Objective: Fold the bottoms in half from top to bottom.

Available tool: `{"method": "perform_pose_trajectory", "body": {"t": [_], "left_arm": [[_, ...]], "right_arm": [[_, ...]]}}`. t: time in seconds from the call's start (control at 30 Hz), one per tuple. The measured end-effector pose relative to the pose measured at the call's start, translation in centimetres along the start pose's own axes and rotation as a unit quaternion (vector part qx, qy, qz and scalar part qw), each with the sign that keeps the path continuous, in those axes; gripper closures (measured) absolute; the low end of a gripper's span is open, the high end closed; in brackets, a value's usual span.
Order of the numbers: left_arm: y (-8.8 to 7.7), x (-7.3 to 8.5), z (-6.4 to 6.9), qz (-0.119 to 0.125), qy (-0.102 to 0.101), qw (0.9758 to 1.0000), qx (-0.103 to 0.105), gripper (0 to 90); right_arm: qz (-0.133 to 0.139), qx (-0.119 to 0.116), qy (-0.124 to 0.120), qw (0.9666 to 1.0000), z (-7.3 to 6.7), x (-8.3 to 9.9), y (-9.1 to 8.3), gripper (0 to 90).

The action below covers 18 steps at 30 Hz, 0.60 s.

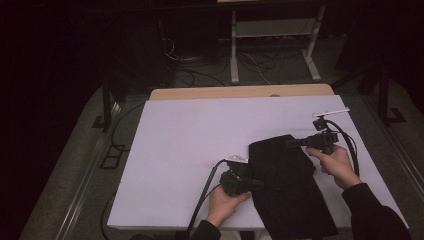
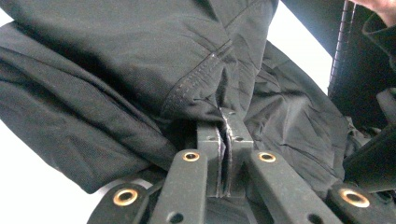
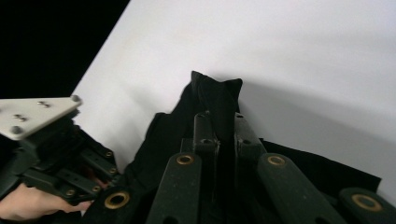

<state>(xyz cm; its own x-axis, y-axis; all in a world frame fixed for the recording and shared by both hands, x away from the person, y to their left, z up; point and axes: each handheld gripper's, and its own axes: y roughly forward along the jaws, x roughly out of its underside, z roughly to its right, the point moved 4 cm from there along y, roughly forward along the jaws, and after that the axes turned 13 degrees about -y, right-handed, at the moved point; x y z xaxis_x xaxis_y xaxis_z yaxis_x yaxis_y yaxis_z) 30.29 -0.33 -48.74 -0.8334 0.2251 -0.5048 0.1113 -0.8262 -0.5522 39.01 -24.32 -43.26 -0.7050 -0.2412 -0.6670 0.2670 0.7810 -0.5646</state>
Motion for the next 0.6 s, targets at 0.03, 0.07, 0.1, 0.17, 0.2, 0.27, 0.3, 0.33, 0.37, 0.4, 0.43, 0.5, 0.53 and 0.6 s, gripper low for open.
{"method": "perform_pose_trajectory", "body": {"t": [0.03,0.07,0.1,0.17,0.2,0.27,0.3,0.33,0.37,0.4,0.43,0.5,0.53,0.6], "left_arm": [[0.0,0.0,0.0,0.000,0.001,1.0000,-0.001,85.9],[0.0,0.0,0.0,0.001,0.001,1.0000,-0.003,85.8],[0.0,0.0,0.0,0.001,0.000,1.0000,-0.003,85.8],[0.1,0.0,0.0,0.001,0.001,1.0000,-0.005,85.8],[0.1,0.1,0.0,0.001,0.003,1.0000,-0.006,85.7],[0.1,0.1,0.0,0.000,0.005,1.0000,-0.007,85.4],[0.2,0.1,0.1,0.000,0.006,0.9999,-0.008,85.2],[0.2,0.1,0.1,0.000,0.005,1.0000,-0.008,85.2],[0.2,0.1,0.1,0.000,0.005,1.0000,-0.007,84.9],[0.2,0.2,0.1,-0.001,0.005,1.0000,-0.006,84.2],[0.2,0.2,0.1,-0.002,0.006,1.0000,-0.005,83.3],[0.3,0.2,0.2,-0.001,0.006,1.0000,-0.007,82.9],[0.3,0.3,0.1,0.000,0.005,1.0000,-0.005,82.7],[0.4,0.3,0.1,-0.002,0.004,1.0000,-0.005,81.8]], "right_arm": [[0.003,0.000,0.001,1.0000,-0.2,0.0,-0.1,81.9],[0.006,0.000,-0.002,1.0000,-0.3,-0.1,-0.2,81.9],[0.009,0.000,-0.003,1.0000,-0.6,-0.1,-0.4,82.0],[0.013,0.000,-0.010,0.9999,-1.1,-0.1,-0.7,81.9],[0.013,0.003,-0.016,0.9998,-1.4,-0.1,-0.8,81.9],[0.017,0.002,-0.024,0.9996,-2.1,-0.1,-0.9,81.9],[0.018,0.001,-0.028,0.9995,-2.4,-0.1,-1.0,81.9],[0.021,0.000,-0.032,0.9993,-2.7,-0.1,-1.1,81.9],[0.022,-0.002,-0.036,0.9991,-2.9,-0.1,-1.3,81.9],[0.023,-0.003,-0.037,0.9990,-3.1,0.0,-1.4,81.9],[0.026,-0.005,-0.041,0.9988,-3.4,0.0,-1.5,81.9],[0.033,-0.012,-0.042,0.9985,-3.8,0.2,-1.9,81.9],[0.037,-0.018,-0.041,0.9983,-4.0,0.4,-2.1,81.9],[0.042,-0.025,-0.043,0.9979,-4.4,0.7,-2.4,81.9]]}}
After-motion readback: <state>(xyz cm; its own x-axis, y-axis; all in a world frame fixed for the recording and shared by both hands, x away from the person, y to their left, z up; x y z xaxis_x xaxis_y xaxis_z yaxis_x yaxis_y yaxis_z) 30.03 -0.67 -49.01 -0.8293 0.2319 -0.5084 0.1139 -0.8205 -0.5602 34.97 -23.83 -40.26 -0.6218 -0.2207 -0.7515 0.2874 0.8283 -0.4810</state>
